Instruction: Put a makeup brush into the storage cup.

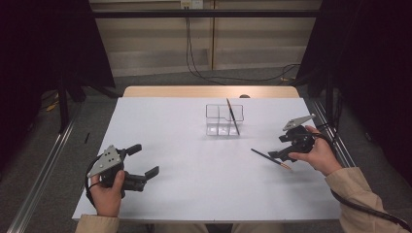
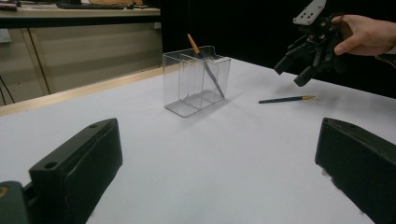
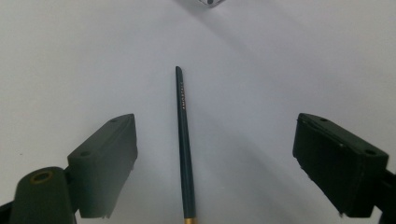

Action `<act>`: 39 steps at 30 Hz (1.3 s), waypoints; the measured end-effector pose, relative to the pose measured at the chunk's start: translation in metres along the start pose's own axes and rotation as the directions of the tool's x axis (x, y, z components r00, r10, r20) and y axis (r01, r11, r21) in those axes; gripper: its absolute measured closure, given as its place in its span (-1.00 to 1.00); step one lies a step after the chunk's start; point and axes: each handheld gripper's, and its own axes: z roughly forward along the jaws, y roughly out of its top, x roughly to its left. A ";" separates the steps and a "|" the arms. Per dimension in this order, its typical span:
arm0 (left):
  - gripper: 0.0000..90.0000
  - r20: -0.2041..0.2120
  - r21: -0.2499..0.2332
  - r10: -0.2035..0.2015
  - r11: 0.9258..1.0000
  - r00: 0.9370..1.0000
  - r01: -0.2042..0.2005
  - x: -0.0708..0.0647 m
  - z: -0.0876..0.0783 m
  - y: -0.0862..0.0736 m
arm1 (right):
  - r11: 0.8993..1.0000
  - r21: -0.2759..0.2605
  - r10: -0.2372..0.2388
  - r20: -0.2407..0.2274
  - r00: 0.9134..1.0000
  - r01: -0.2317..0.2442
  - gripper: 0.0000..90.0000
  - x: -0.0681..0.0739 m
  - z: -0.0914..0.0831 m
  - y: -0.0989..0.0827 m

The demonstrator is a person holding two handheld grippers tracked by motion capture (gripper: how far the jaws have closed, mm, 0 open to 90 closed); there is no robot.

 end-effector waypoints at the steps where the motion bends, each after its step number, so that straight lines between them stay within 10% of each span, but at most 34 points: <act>1: -0.99 0.000 0.000 0.001 1.000 1.000 -0.001 0.000 0.000 0.000 | 1.000 0.004 -0.004 0.001 1.000 0.004 -0.70 0.000 0.000 0.000; 39: -0.98 0.008 0.006 -0.005 1.000 1.000 0.005 0.000 0.003 -0.001 | 0.973 0.207 -0.093 -0.038 0.995 0.099 0.07 0.004 0.010 0.002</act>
